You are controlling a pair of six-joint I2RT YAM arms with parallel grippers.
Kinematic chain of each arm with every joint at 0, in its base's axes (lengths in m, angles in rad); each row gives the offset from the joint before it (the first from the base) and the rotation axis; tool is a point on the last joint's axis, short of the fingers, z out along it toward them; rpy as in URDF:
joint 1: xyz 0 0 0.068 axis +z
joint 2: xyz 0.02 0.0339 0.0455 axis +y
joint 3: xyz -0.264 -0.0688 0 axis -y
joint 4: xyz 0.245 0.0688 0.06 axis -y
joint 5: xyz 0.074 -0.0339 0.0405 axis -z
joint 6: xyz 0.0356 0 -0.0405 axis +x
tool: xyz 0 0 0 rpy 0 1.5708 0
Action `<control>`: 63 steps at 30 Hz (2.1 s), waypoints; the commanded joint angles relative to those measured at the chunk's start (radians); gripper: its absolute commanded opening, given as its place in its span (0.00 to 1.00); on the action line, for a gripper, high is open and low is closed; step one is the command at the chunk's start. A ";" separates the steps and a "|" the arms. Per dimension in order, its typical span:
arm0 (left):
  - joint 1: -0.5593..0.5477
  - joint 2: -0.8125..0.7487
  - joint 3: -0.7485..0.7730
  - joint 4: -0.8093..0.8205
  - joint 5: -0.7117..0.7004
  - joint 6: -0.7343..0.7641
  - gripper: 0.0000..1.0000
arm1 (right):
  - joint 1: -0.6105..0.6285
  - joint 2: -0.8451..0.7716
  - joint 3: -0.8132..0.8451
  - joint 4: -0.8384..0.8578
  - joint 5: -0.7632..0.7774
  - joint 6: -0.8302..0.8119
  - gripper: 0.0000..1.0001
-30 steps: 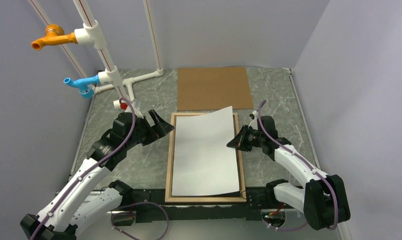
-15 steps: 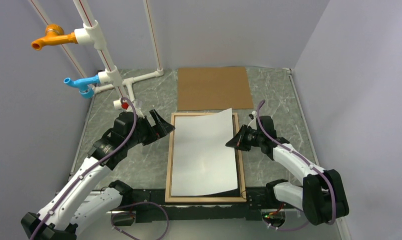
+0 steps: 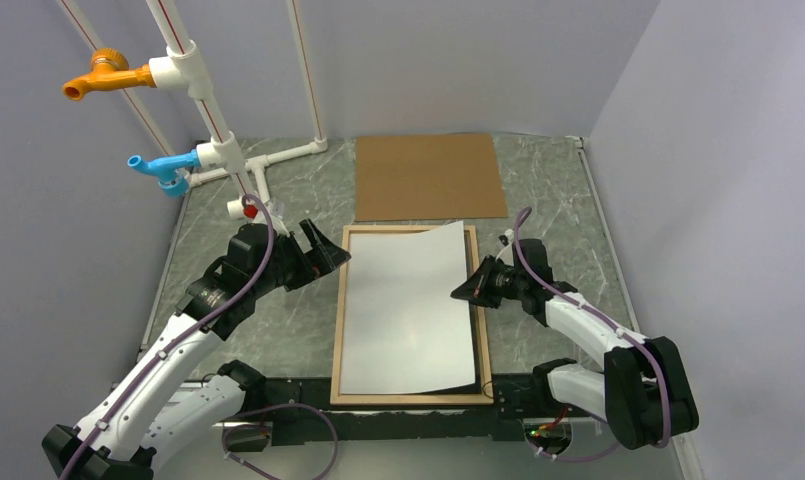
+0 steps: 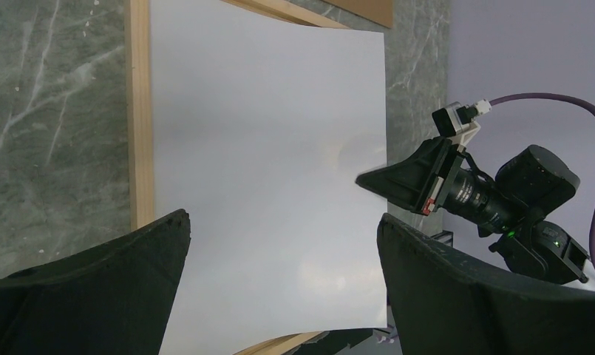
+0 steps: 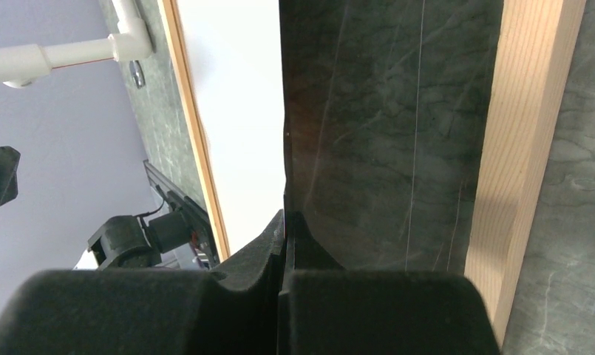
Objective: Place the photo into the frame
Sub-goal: Turn over the photo from the photo frame.
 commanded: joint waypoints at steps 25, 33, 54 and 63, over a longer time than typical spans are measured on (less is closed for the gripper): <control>-0.022 0.067 0.072 -0.040 -0.022 0.054 0.99 | 0.069 0.030 0.184 -0.293 0.268 -0.205 0.94; -0.097 0.171 0.150 -0.127 -0.119 0.081 0.99 | 0.089 0.024 0.221 -0.360 0.375 -0.236 1.00; -0.251 0.933 0.651 -0.186 -0.330 0.373 0.99 | -0.148 0.512 0.748 -0.466 0.320 -0.365 1.00; -0.088 1.268 1.003 -0.195 -0.188 0.523 0.99 | -0.340 0.833 1.036 -0.489 0.278 -0.322 1.00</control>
